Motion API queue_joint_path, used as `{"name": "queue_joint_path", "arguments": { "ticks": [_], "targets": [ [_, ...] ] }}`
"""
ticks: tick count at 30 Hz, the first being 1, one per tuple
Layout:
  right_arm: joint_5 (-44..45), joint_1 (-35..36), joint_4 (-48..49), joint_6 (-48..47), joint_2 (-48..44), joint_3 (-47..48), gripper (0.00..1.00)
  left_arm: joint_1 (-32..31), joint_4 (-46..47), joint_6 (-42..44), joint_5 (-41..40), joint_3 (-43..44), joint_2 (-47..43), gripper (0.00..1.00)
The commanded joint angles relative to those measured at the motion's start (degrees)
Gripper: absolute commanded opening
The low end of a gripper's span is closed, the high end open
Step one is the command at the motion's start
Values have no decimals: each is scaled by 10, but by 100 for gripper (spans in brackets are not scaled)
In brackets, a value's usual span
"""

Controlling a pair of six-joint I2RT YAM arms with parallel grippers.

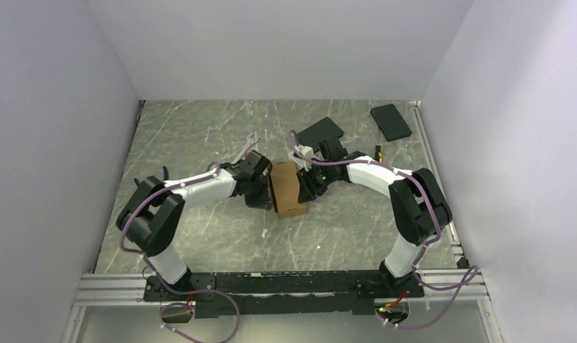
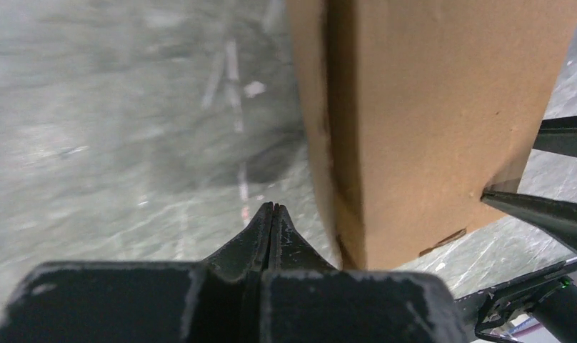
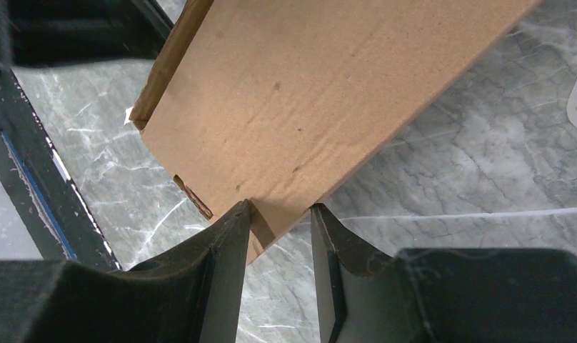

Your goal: Fold the paper box

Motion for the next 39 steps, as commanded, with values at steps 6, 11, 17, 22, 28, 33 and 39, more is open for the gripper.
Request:
{"name": "queue_joint_path", "arguments": {
  "ticks": [6,11,17,22,28,33,39],
  "targets": [
    [59,10,-6,-39,30,-14,39,-78,0,-17,28,192,150,0],
    [59,8,-7,-35,23,-12,40,-83,-35,-18,-11,177,122,0],
    [48,-6,0,-24,6,-15,47,-73,-29,-36,-73,48,-30,2],
    [41,-15,8,-20,-1,-20,48,-66,33,-69,-64,-67,-131,3],
    [42,-15,7,-19,9,-20,48,-65,11,-83,-54,-57,-79,0],
    [42,-13,7,-21,13,-21,48,-71,27,-73,-37,4,1,0],
    [41,1,4,-25,27,-21,45,-94,3,-48,-26,139,103,0]
  ]
}}
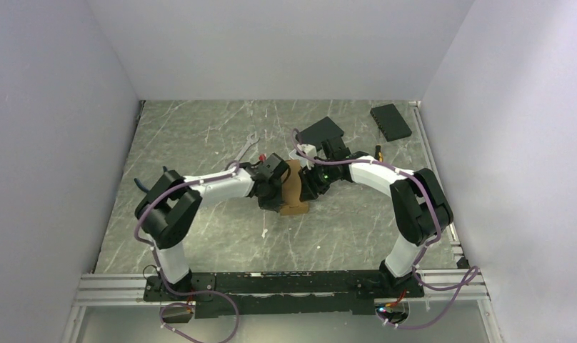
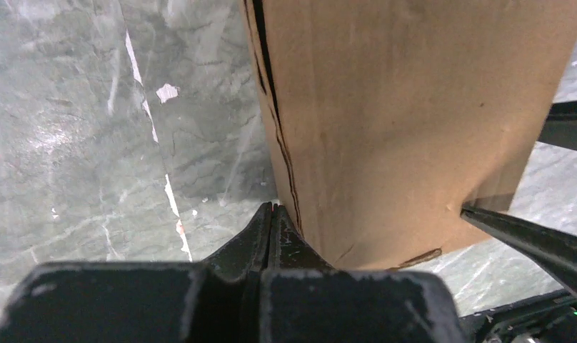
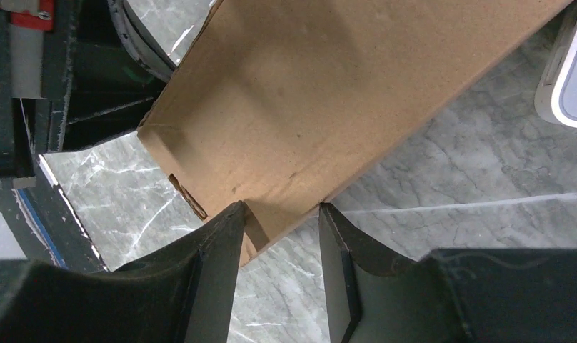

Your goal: Fold the paper box

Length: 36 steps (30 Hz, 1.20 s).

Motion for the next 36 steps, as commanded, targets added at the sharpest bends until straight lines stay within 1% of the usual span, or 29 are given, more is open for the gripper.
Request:
{"name": "queue_joint_path", "arguments": {
  "ticks": [1,3,5,7,9,11,15,17,18,20,23,26,30,32,36],
  "targets": [
    [36,13,-7,-20,31,-16,45,-14,9,14,14,86,32,0],
    [35,13,-7,-20,28,-15,45,-14,12,15,19,87,27,0],
    [34,11,-8,-19,24,-13,46,-14,12,14,11,66,6,0],
    [33,8,-6,-16,19,-13,47,-14,8,9,1,27,-34,0],
    [33,3,-5,-14,16,-14,47,-14,11,2,-26,-23,-86,1],
    [29,-3,-2,-10,14,-16,47,-13,19,-9,-45,-79,-149,12],
    [8,-15,1,2,22,-17,46,-6,73,-28,-67,-191,-278,42],
    [-22,-27,3,11,27,-19,46,5,123,-29,-49,-246,-332,55],
    [-41,-36,7,19,27,-21,47,12,149,-32,-39,-268,-354,65],
    [-79,-59,17,37,27,-26,51,25,203,-34,-17,-300,-383,75],
    [-132,-91,46,71,25,-41,58,36,245,-30,-1,-313,-378,82],
    [-171,-112,68,96,36,-51,57,40,272,-25,13,-308,-347,87],
    [-198,-124,74,111,63,-52,48,44,351,-36,38,-309,-294,90],
    [-216,-134,76,121,73,-53,39,47,388,-48,50,-309,-261,91],
    [-255,-162,84,140,88,-59,27,51,448,-70,68,-300,-195,96]
  ]
}}
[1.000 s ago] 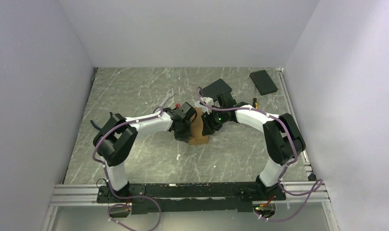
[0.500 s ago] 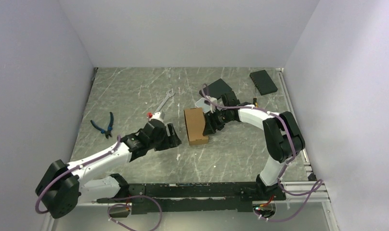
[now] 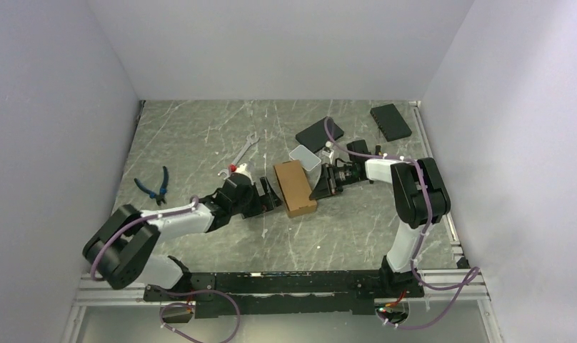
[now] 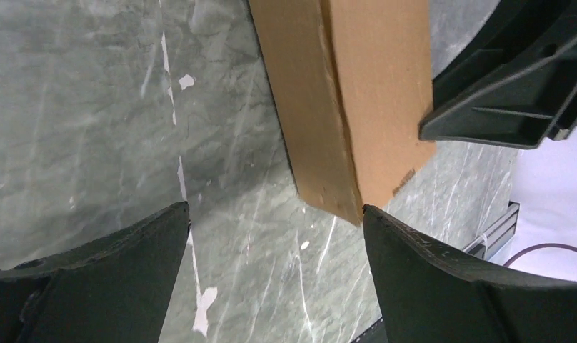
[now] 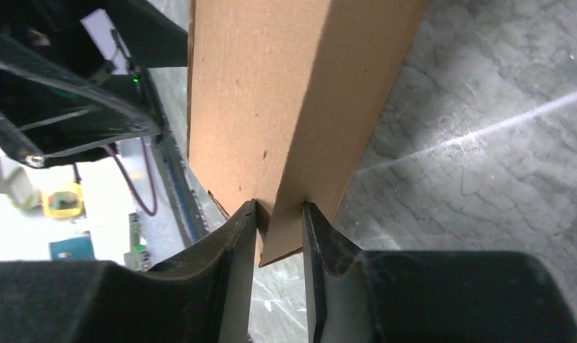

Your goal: Fold the paper box

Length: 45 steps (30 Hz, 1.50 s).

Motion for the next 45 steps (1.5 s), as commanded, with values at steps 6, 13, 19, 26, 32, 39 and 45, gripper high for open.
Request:
{"name": "queue_joint_path", "arguments": {
  "ticks": [6,13,19,26,32,39,45],
  "targets": [
    [-53,-45,27,26,42,-15,17,20,198,-65,64,19,124,99],
    [-50,-45,22,23,47,-13,16,22,273,-82,103,45,182,99],
    [-43,-45,17,19,50,-12,16,23,333,-107,129,50,214,99],
    [-42,-45,17,19,52,-11,16,22,384,-116,128,12,178,97],
    [-20,-38,8,9,41,-8,12,22,366,-103,161,47,184,91],
    [55,-34,3,1,-6,-7,12,11,418,-126,209,104,249,65],
    [49,-28,-15,-12,3,4,5,-13,387,-116,228,163,271,62]
  ]
}}
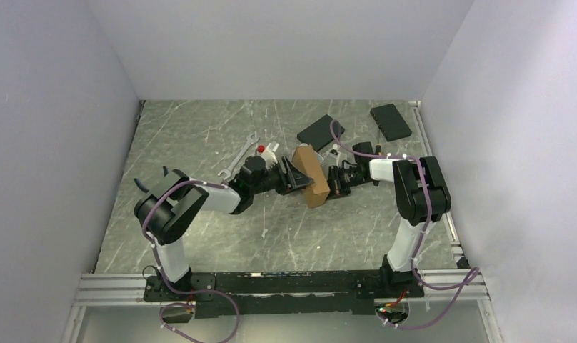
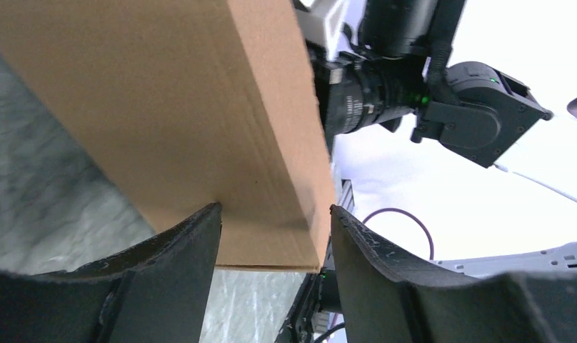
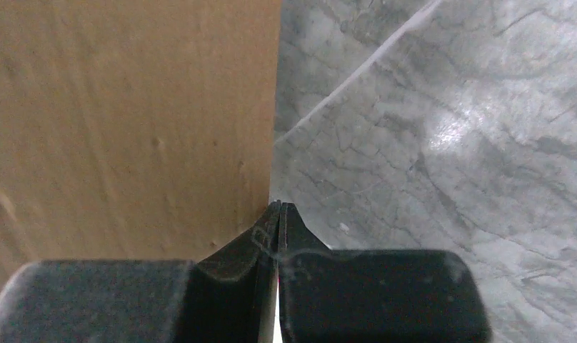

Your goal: Fold the paper box

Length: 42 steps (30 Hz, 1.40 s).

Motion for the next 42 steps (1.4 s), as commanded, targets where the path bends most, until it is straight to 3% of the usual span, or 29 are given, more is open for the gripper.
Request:
{"name": "queue_joint_path", "arguments": {
  "ticks": [1,9,17,27,34,37,39,42],
  "targets": [
    [-13,13,-15,-20,-15,14,5,-27,-1,10,37,58,8,63],
    [-41,74,-72,-76,-31,36,6,-43,-95,36,25,80,-23,63],
    [118,7,-61,-32,-67,34,9,-43,-243,105,-39,67,-112,67],
    [175,-52,-23,-35,-148,14,13,-24,-210,105,17,131,-9,67],
    [96,-52,-19,-47,-163,11,14,-22,-192,102,44,186,26,66],
    [-24,-52,-15,-66,-182,7,15,-21,-214,123,36,195,-1,67],
    [-131,-51,-12,-83,-190,1,22,-22,-242,151,11,189,-41,67],
    [-162,-44,26,-50,-197,-18,38,-21,-297,210,-50,152,-124,68]
  ]
}}
